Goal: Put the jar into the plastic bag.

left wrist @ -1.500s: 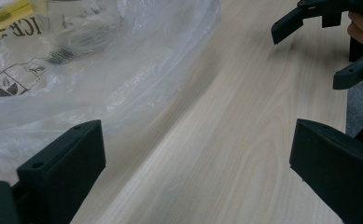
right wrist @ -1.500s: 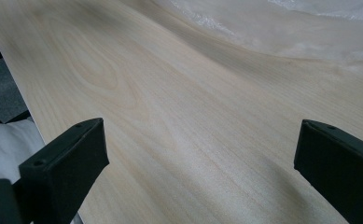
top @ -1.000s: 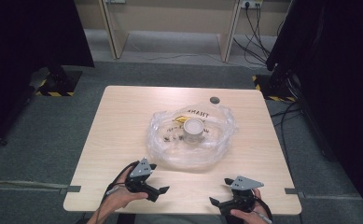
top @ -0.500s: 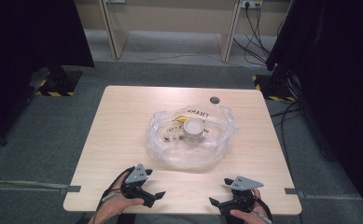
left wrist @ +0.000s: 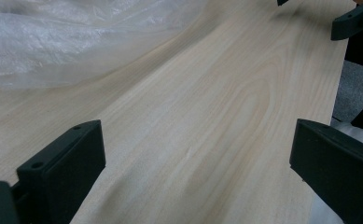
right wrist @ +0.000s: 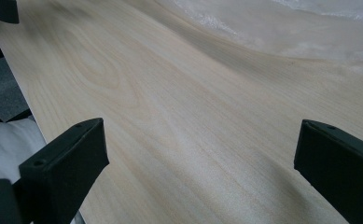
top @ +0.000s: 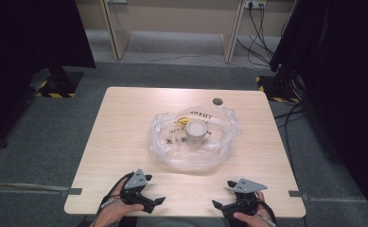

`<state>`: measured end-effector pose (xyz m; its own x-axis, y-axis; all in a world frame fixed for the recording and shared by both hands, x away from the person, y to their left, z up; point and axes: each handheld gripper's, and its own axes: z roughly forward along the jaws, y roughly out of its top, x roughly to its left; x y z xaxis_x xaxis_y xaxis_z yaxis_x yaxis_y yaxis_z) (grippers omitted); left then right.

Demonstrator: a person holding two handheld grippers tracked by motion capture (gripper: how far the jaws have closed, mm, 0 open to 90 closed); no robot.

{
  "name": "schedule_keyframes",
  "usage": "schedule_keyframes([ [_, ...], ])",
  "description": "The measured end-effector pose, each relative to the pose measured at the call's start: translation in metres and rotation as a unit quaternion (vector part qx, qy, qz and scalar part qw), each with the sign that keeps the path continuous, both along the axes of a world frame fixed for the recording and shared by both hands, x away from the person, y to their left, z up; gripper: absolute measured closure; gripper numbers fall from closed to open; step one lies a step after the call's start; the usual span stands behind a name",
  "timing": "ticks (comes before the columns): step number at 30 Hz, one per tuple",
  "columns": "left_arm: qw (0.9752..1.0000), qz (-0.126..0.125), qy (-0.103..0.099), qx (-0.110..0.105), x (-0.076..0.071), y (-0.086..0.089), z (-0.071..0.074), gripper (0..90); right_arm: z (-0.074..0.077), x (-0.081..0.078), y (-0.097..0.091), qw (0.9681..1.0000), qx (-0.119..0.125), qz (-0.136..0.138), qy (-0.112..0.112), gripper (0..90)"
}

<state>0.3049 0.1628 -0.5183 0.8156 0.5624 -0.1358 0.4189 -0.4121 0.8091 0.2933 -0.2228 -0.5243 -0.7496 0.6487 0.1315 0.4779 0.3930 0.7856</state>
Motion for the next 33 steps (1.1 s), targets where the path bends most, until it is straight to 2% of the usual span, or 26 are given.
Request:
schedule_keyframes([
  [19, 0.9999, 0.010, 0.008, -0.004, -0.015, 0.009, -0.006, 2.8, 0.000, 0.000, 0.001, 1.0000, 0.001, 0.001, 0.000, 3.0],
  [33, 0.9998, 0.014, 0.011, -0.001, -0.014, 0.010, -0.009, 2.8, -0.001, 0.000, 0.001, 1.0000, 0.000, 0.001, 0.001, 3.0],
])
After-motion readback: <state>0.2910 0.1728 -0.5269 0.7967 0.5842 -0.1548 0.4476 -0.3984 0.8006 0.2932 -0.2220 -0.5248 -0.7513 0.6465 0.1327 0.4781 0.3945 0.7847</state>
